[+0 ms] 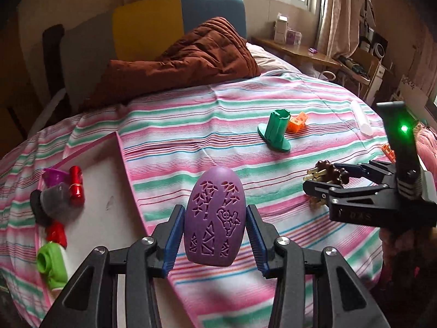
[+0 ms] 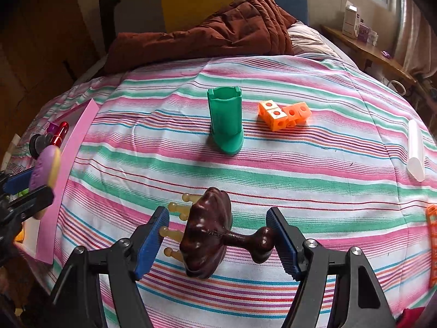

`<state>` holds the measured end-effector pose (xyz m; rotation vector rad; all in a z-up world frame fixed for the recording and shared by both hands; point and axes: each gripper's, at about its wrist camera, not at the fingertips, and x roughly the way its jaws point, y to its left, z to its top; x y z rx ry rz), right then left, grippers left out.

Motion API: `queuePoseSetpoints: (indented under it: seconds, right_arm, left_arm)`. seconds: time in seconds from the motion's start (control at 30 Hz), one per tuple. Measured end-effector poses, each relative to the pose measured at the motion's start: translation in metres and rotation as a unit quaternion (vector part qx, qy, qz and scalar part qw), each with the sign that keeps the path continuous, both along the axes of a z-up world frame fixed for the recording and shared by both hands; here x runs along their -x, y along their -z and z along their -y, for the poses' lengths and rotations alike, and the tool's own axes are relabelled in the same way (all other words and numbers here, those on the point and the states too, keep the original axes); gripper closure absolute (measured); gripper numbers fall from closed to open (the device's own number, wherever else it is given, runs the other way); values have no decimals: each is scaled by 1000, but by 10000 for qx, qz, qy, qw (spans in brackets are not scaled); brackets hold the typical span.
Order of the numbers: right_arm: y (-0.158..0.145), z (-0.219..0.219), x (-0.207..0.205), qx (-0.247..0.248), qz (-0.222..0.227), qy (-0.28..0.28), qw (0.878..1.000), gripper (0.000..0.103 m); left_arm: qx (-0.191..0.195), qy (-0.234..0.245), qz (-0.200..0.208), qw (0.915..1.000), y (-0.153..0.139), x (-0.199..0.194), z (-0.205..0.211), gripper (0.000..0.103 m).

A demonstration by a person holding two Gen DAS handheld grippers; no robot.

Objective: Organize rigid objects

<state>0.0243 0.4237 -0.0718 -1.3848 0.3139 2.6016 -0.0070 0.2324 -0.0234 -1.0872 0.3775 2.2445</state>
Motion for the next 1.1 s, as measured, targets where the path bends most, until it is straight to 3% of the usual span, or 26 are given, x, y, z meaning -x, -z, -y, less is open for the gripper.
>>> queuePoseSetpoints:
  seconds: [0.53, 1.1]
  right_arm:
    - [1, 2, -2, -83, -39, -39, 10000, 29]
    - [1, 1, -4, -76, -54, -19, 10000, 29]
  left_arm:
    - [-133, -272, -187, 9994, -20, -21, 39, 58]
    - [-169, -761, -17, 9970, -13, -14, 85, 58]
